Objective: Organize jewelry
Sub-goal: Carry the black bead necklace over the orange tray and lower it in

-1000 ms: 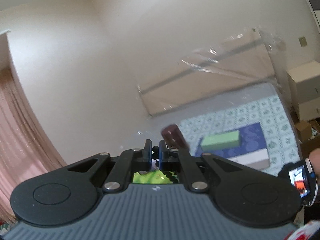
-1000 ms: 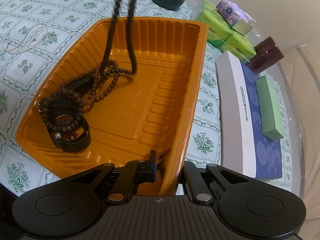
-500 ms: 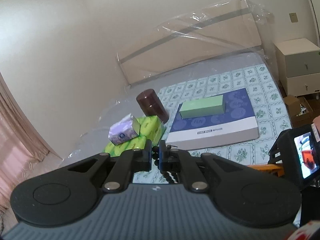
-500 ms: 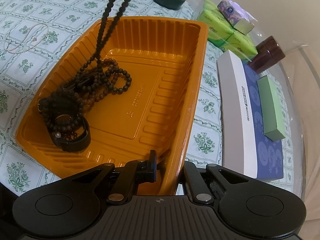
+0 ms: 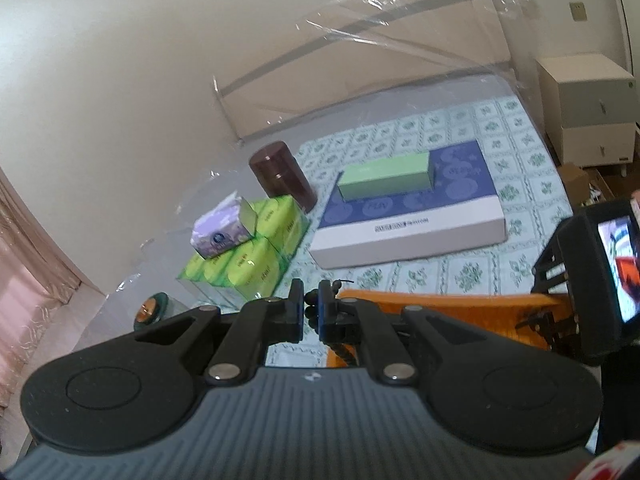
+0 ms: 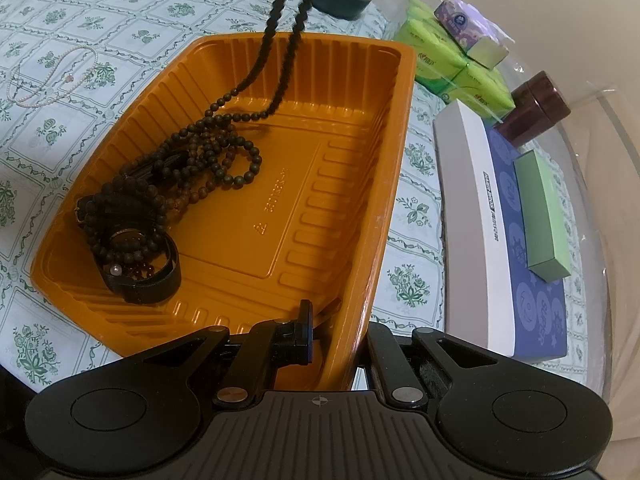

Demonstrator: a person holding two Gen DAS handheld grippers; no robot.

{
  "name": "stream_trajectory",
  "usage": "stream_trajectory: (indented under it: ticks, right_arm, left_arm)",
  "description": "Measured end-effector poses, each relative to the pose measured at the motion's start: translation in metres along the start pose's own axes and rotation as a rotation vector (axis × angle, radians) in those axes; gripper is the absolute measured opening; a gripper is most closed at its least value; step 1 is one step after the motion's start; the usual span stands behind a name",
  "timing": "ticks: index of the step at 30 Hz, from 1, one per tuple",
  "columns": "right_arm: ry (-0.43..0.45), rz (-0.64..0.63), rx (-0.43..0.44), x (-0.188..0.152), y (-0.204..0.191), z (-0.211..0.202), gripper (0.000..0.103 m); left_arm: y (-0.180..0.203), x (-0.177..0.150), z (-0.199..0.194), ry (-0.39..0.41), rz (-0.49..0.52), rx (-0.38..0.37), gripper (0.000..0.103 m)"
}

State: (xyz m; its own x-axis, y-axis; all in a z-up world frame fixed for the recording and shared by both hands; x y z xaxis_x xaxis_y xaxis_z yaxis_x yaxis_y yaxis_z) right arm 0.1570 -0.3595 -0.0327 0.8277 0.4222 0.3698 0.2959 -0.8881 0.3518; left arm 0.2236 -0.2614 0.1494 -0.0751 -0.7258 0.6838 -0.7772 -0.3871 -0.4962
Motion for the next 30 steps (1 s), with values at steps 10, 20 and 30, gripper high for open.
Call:
stream_trajectory:
  ticks: [10,20,30]
  right_arm:
    - [0.0,0.0,0.0,0.0,0.0,0.0,0.006]
    - [0.0,-0.001,0.0,0.0,0.0,0.0,0.006]
    - [-0.003,0.0,0.003,-0.001,0.0,0.001,0.006]
  left_arm:
    - [0.018,-0.01,0.021,-0.056,0.032,-0.047,0.006]
    - [0.026,-0.025,0.049,-0.123,0.018,-0.075,0.006]
    - [0.029,-0.055,0.076,-0.206,-0.008,-0.081,0.006]
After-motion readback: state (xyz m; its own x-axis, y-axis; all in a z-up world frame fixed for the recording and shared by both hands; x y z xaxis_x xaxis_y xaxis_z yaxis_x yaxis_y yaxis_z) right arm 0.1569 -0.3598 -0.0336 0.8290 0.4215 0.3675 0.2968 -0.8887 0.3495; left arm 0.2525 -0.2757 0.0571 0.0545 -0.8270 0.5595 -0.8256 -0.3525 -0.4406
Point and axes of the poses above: each gripper's, at about its wrist camera, not at the fingertips, and z roughly the way its jaws point, y to its right, x to its top, the point moved 2 cm from there along z, roughly the way its jaws point, and after that the axes turned 3 degrees about z, right-handed, at the moved point
